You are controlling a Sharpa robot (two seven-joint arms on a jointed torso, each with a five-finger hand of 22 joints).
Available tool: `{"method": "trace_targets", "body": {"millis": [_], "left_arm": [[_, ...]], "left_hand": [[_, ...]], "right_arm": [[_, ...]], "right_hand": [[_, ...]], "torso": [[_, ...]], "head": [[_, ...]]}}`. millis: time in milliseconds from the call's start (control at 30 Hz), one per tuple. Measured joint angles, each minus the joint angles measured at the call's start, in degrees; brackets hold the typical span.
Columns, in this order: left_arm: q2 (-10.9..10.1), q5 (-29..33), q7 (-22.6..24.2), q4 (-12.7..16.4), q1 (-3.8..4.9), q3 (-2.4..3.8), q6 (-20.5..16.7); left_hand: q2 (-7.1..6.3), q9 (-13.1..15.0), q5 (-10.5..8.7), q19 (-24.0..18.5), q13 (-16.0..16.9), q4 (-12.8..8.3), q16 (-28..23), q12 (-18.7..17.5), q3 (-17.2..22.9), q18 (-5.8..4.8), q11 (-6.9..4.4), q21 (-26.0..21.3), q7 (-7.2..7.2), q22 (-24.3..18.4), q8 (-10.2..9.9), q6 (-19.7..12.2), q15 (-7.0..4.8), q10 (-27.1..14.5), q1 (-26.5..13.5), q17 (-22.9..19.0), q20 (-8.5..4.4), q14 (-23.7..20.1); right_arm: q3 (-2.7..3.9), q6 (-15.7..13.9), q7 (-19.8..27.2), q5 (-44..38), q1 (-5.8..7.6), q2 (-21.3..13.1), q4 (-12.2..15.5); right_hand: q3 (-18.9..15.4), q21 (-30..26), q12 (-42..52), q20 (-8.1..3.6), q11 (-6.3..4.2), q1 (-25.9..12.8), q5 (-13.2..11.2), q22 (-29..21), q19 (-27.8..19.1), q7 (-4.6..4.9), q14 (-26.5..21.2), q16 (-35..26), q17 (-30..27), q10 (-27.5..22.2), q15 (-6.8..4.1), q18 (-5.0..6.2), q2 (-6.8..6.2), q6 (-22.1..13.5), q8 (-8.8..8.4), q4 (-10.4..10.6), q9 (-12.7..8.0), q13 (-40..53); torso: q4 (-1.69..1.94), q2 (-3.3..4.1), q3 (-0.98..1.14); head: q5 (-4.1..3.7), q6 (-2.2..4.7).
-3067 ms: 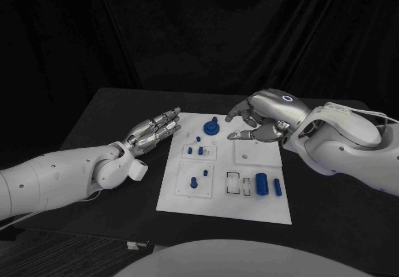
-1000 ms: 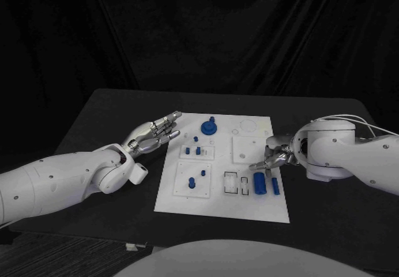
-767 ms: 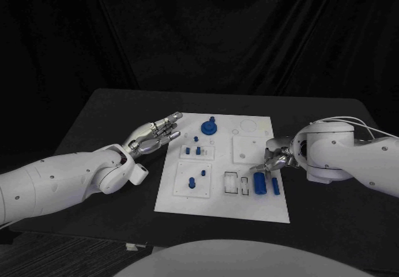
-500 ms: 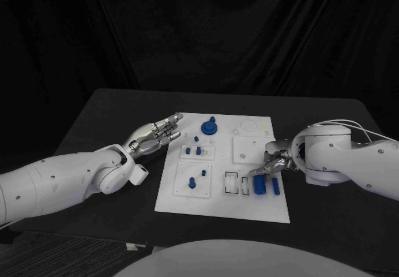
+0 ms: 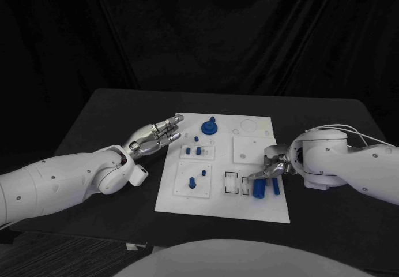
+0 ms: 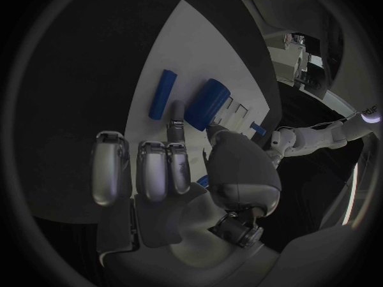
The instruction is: Assemble the parts on the task board
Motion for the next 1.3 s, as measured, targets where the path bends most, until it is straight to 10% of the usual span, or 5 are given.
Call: {"method": "trace_targets", "body": {"millis": [167, 333, 900, 1300], "left_arm": [[0.1, 0.0, 0.0, -0.1, -0.06, 0.00, 0.3], [0.1, 0.0, 0.0, -0.2, -0.14, 0.00, 0.5], [0.2, 0.0, 0.0, -0.7, -0.56, 0.00, 1.1], [0.4, -0.1, 0.0, -1.1, -0.79, 0.00, 1.3]], "left_hand": [[0.00, 0.0, 0.01, 0.7, 0.0, 0.0, 0.0, 0.0, 0.0, 0.00, 0.09, 0.0, 0.00, 0.0, 0.0, 0.0, 0.01, -0.1, 0.0, 0.0, 0.69, 0.0], [0.19, 0.0, 0.01, 0.3, 0.0, 0.0, 0.0, 0.0, 0.0, 0.00, 0.09, 0.0, 0.00, 0.0, 0.0, 0.0, 0.01, -0.1, 0.2, 0.0, 1.10, 0.0], [-0.15, 0.0, 0.67, 0.3, 0.0, 0.0, 0.0, 0.0, 0.0, 0.00, 0.10, 0.0, 0.01, 0.0, 0.0, 0.0, 0.02, -0.1, 1.0, 0.0, 1.12, 0.0], [-0.14, 0.0, 0.67, 0.3, 0.0, 0.0, 0.0, 0.0, 0.0, 0.00, 0.12, 0.0, 0.01, 0.0, 0.0, 0.0, 0.03, -0.1, 1.1, 0.0, 1.14, 0.0]], "right_arm": [[0.02, 0.0, 0.0, 0.0, -0.30, 0.2, -0.2], [0.04, -0.5, 0.0, 0.0, -0.45, 0.3, -0.2], [-0.04, -4.3, 0.2, 1.0, -0.63, -0.3, 0.6], [-0.04, -8.5, 0.3, 3.7, 0.07, -1.4, 2.1]], "right_hand": [[0.0, -1.5, 0.0, 0.01, 0.02, 0.2, 1.3, 0.0, 0.0, 0.40, 0.0, 0.0, 0.0, 0.0, 0.01, 0.00, -0.19, -0.4, 0.00, 0.0, 0.1, 0.0], [-1.2, -2.2, 0.0, 0.00, 0.40, 2.5, 10.3, 0.0, 0.0, 0.39, 0.0, 0.0, 0.0, 0.4, 0.01, 0.00, -0.63, -0.4, 0.00, -2.2, 0.7, 0.0], [-0.7, -4.4, 0.0, -0.03, 0.08, 2.5, 12.7, 0.0, 0.0, -1.08, 0.0, -3.2, 0.0, 0.1, 0.00, 0.01, -0.63, -2.1, 1.74, -4.4, 9.2, 0.0], [0.0, -5.3, 0.0, -0.03, 0.09, 2.5, 14.4, 0.0, 0.0, -0.83, 0.0, -3.2, 0.0, 0.1, 0.00, 0.01, -0.63, -3.9, 2.06, -5.1, 9.6, 0.0]], "torso": [[0.00, 0.00, -0.01], [0.00, 0.00, -0.01], [0.01, 0.03, -0.01], [0.01, -0.01, -0.02]], "head": [[-0.01, 0.00], [0.05, 0.00], [0.35, 0.00], [0.23, 0.00]]}}
